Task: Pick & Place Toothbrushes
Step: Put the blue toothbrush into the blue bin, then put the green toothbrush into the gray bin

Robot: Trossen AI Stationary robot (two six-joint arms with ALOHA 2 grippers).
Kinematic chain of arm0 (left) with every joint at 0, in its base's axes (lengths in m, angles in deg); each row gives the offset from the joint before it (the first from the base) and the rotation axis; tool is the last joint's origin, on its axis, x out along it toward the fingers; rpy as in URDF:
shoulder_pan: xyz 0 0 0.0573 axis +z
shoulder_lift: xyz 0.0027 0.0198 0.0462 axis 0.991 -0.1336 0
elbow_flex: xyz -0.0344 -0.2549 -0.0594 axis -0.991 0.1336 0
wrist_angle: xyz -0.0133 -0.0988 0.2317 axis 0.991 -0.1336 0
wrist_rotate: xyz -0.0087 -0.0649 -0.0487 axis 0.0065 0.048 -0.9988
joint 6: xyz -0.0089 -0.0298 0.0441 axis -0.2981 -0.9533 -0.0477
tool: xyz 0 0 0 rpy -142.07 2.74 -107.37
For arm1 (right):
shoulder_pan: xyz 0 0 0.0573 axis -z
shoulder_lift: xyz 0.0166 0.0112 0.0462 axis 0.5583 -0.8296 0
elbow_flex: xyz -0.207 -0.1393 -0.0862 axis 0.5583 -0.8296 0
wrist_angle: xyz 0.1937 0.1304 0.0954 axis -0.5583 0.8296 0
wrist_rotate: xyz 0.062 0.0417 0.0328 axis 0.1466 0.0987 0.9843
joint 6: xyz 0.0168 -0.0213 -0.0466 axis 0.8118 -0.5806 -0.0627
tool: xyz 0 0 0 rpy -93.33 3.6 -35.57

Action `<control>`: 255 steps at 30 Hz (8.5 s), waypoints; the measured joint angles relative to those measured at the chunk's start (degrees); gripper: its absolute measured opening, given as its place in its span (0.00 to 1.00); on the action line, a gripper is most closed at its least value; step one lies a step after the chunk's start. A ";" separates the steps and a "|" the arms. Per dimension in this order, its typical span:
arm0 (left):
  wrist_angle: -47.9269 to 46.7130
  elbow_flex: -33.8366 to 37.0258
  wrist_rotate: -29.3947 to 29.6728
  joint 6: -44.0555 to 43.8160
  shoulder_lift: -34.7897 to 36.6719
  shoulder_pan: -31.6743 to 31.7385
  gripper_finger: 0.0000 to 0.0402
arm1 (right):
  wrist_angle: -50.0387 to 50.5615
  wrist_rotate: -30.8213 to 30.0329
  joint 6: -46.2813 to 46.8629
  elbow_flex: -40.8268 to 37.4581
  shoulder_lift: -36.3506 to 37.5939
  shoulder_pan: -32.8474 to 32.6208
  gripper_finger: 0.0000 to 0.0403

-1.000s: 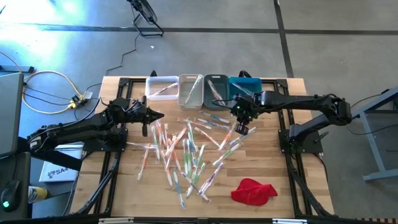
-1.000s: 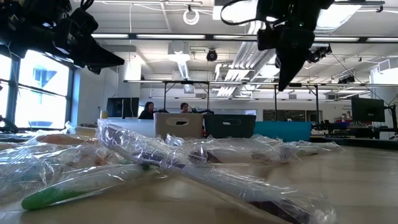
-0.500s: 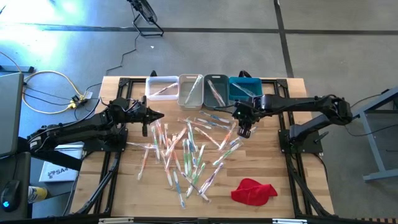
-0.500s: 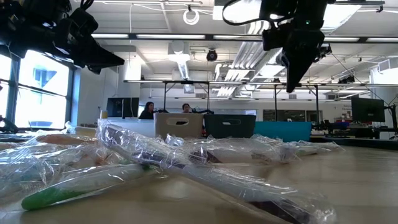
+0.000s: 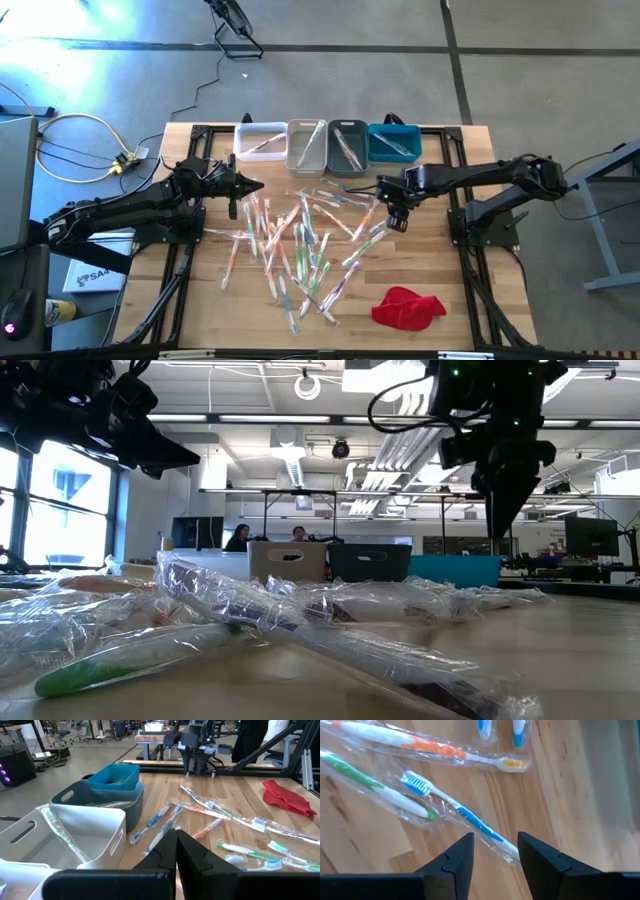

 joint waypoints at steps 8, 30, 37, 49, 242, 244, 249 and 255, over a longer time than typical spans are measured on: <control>0.00 0.00 -0.02 -0.02 -0.02 0.00 0.00 | -3.56 0.18 0.56 -4.33 0.00 -0.43 0.36; 0.02 0.00 0.01 -0.02 -0.01 0.00 0.00 | -10.93 -5.58 -2.25 -9.02 -0.25 -4.09 0.50; 0.02 0.00 0.01 -0.02 -0.02 0.00 0.00 | -10.87 -5.55 -2.58 -9.02 -4.44 -4.09 0.52; 0.02 0.00 0.01 -0.03 -0.02 0.00 0.00 | -10.94 -5.64 -5.18 -8.84 -10.87 -4.09 0.50; 0.04 0.00 -0.01 -0.04 0.00 0.00 0.00 | -22.73 -19.87 -15.02 7.09 -17.38 36.61 0.31; 0.04 0.00 0.00 -0.04 -0.02 0.00 0.00 | -22.71 -20.13 -14.79 7.09 -16.41 36.52 0.33; 0.02 0.00 -0.02 -0.02 0.01 0.00 0.00 | -21.61 -20.06 -14.63 7.09 -12.29 35.61 0.35; 0.04 0.00 -0.02 -0.04 0.00 0.00 0.00 | -19.89 -19.29 -14.14 7.09 -5.18 32.28 0.35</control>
